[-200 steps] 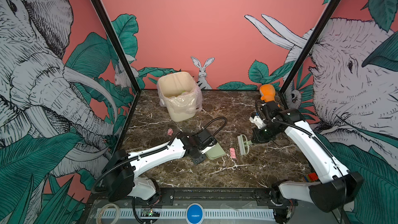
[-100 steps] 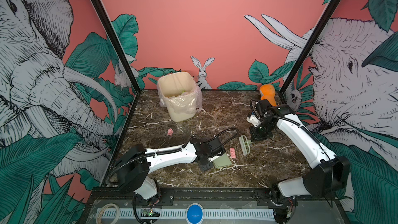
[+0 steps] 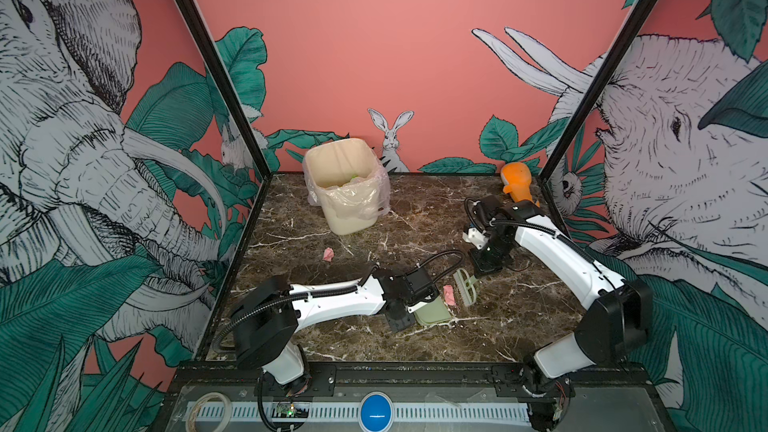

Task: Sweep away the paper scraps from the table
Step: 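Sweep the pink scrap into the dustpan with the right gripper's brush, then carry the dustpan with the pink scrap up to the bin, left gripper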

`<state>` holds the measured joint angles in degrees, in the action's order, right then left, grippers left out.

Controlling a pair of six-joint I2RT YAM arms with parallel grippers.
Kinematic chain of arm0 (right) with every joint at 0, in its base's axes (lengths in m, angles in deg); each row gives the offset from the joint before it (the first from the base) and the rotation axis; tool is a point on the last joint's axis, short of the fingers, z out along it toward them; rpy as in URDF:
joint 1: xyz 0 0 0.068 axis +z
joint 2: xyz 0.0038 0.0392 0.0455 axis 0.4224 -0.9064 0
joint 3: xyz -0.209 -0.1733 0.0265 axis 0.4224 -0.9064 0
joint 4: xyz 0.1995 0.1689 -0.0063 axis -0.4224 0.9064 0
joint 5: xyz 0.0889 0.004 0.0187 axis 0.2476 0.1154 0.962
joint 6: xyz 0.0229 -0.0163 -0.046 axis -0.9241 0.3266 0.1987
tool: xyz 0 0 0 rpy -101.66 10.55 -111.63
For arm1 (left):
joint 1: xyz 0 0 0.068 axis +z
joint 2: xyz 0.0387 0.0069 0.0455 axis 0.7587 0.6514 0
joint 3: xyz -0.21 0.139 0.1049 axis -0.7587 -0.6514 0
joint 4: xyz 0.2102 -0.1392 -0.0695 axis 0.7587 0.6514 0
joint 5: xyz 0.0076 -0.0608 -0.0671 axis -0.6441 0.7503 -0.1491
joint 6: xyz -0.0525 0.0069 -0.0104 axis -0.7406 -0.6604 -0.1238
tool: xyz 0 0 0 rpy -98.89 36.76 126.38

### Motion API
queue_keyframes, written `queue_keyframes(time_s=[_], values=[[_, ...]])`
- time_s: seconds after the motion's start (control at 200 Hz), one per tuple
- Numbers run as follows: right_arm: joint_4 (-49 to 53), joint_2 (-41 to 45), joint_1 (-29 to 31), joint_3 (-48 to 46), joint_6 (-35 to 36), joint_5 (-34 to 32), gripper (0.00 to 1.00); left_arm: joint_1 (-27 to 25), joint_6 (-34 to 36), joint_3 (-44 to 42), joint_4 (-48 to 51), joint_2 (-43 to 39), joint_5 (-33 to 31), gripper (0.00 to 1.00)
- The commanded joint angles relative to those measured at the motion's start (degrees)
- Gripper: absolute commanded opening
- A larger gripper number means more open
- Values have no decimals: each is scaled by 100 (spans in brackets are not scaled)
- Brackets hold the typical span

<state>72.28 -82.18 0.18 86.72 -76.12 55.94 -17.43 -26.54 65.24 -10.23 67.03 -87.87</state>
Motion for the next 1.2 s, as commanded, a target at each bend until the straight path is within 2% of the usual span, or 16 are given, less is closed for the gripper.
queue_keyframes(time_s=[0.0,0.12,0.4,0.55,0.805,1.045,1.196], values=[[-25,-77,206,125,-151,22,0,-54,-80,19,-67,3,-25,2],[-114,-127,520,202,-325,169,0,-54,-97,-40,-115,6,-64,1],[-400,76,1148,488,-726,1065,0,-54,-152,-270,-303,-79,-142,1],[-183,267,1139,530,-682,787,0,-54,-182,-362,-418,-171,-178,1],[349,654,707,624,-441,297,0,-51,-226,-631,-767,-473,-318,1],[712,1029,52,942,-172,234,0,-54,-246,-952,-1226,-930,-482,1],[672,1210,-275,831,-71,348,0,-54,-252,-966,-1280,-1277,-694,1]])
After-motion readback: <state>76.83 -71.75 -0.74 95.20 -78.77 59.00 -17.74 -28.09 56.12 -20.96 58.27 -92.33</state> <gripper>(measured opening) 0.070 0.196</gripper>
